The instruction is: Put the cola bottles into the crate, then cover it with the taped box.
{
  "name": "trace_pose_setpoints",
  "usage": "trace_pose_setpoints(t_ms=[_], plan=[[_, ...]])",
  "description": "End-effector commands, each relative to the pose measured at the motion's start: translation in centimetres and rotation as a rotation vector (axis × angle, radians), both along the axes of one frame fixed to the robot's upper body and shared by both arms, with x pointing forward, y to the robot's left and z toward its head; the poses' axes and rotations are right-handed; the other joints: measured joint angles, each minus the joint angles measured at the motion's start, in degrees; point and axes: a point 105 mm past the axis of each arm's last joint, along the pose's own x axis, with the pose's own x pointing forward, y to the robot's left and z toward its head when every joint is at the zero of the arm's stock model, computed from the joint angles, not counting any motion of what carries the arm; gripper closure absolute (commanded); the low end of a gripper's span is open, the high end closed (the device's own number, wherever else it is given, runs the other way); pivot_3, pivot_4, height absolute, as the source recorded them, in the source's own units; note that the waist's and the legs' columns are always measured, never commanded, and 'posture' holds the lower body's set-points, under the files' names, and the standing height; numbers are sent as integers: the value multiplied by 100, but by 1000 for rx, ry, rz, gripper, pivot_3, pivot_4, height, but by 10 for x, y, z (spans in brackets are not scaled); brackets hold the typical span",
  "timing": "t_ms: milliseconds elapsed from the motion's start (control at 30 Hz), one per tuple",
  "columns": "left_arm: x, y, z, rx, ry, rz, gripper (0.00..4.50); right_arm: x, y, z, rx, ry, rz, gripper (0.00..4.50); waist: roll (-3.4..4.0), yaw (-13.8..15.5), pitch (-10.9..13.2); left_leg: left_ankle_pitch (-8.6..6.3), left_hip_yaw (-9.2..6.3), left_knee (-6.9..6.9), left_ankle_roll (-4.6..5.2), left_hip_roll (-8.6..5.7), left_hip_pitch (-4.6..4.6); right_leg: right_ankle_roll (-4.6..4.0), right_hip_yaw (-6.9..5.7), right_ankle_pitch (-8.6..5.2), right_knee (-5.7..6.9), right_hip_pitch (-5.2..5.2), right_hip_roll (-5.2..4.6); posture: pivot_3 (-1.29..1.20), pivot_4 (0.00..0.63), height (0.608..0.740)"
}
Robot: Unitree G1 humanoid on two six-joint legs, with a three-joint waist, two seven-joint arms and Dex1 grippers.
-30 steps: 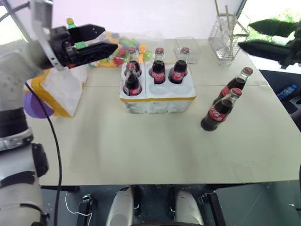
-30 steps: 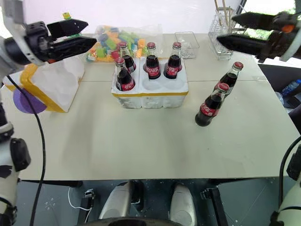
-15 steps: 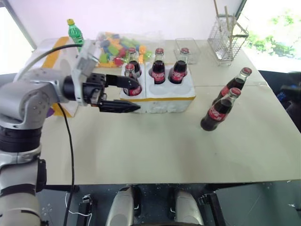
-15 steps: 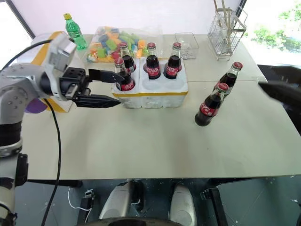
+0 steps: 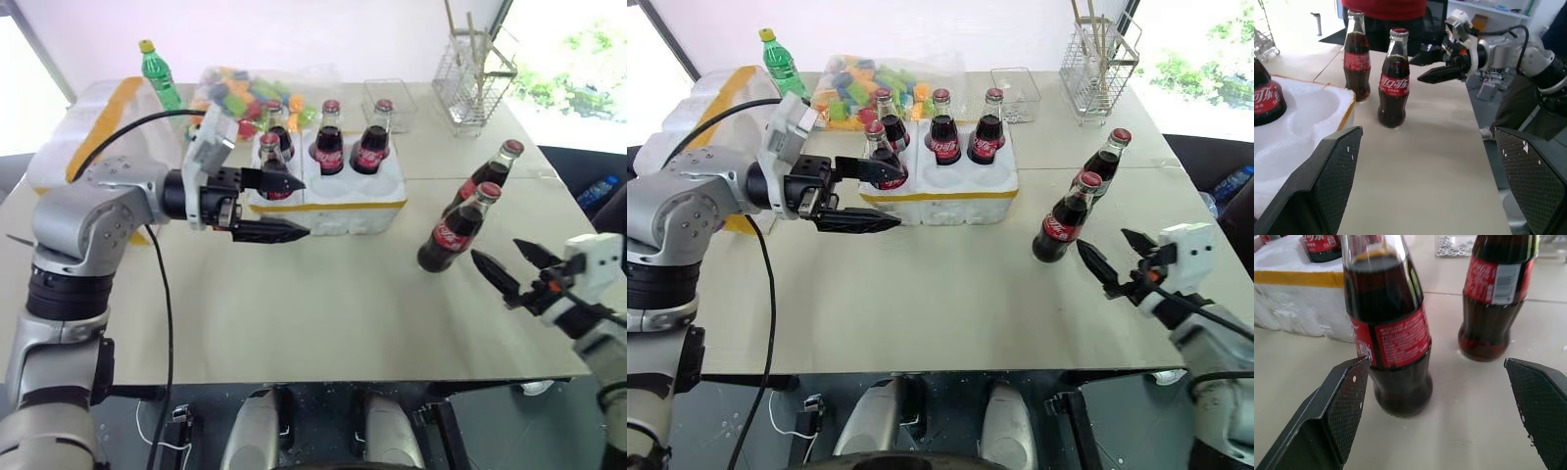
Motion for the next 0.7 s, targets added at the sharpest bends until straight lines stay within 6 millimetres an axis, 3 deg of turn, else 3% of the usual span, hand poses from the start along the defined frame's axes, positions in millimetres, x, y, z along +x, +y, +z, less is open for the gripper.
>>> trace_pose_setpoints(t_ms=[33,267,533,700], plan=[[-5,-2,12,-18,-63,-7,30,7,-1,8,-9,-56,-14,0,0,-4,0,0,0,0,0,0,1,0,0,0,0,0,0,0,150,736],[1,-3,14,-32,-78,35,30,17,10,5,15,-56,42,0,0,-6,0,0,-2,-2,0,2,1,0,0,0,2,0,4,0,150,736],[6,-3,15,-38,-91,53,30,12,21,6,-1,-49,109,0,0,-2,0,0,-2,-2,0,1,1,0,0,0,2,1,3,0,150,736],[7,-3,15,-41,-92,55,30,22,25,7,5,-62,114,0,0,-13,0,0,-2,-2,0,1,2,0,0,0,2,0,4,0,150,736]])
